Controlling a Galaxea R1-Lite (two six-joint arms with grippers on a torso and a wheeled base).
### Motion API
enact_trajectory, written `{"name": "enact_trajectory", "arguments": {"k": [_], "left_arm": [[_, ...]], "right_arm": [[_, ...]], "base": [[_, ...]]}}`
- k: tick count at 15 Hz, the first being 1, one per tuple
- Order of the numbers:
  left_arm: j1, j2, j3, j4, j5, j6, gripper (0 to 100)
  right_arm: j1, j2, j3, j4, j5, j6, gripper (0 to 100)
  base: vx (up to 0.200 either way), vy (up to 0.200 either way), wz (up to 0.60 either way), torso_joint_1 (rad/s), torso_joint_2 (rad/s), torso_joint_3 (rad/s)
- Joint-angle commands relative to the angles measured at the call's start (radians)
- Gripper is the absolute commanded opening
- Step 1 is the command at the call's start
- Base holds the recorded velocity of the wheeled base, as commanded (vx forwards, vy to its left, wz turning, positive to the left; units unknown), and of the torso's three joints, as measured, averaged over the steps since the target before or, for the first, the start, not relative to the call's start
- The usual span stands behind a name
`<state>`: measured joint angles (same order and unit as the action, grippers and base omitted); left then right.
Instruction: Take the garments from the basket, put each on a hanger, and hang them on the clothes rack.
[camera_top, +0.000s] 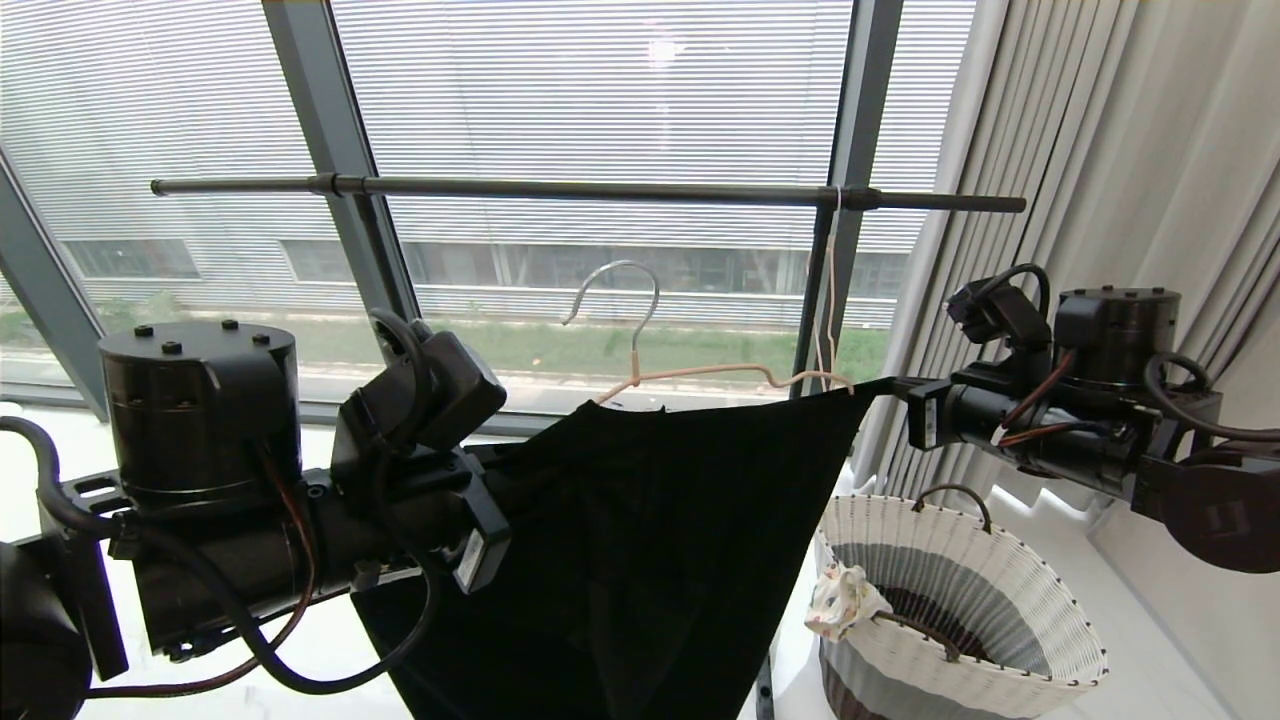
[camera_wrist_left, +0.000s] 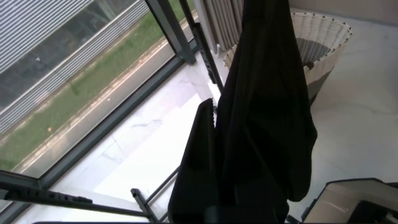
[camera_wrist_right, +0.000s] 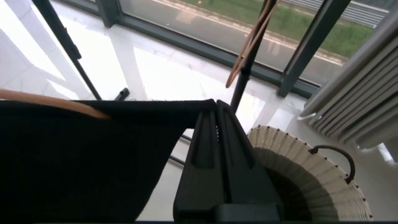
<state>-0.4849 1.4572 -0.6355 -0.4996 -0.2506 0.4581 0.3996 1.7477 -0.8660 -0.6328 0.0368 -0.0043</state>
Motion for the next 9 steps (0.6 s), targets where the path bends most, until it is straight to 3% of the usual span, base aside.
{"name": "enact_trajectory", "arguments": {"k": [1, 7, 9], "left_arm": [[0.000, -0.005, 0.016, 0.001, 0.001, 0.002, 0], [0.009, 0.026, 0.060, 0.003, 0.011, 0.004, 0], [0.012, 0.043, 0.060, 0.003, 0.050, 0.002, 0]], "right_arm": [[-0.005, 0.004, -0.008, -0.001, -0.002, -0.002, 0], [-0.007, -0.019, -0.024, 0.001, 0.002, -0.002, 0], [-0.007, -0.039, -0.024, 0.010, 0.025, -0.002, 0]], "base": [[0.000, 0.000, 0.00, 0.000, 0.00, 0.000], [0.000, 0.000, 0.00, 0.000, 0.00, 0.000], [0.000, 0.000, 0.00, 0.000, 0.00, 0.000]]}}
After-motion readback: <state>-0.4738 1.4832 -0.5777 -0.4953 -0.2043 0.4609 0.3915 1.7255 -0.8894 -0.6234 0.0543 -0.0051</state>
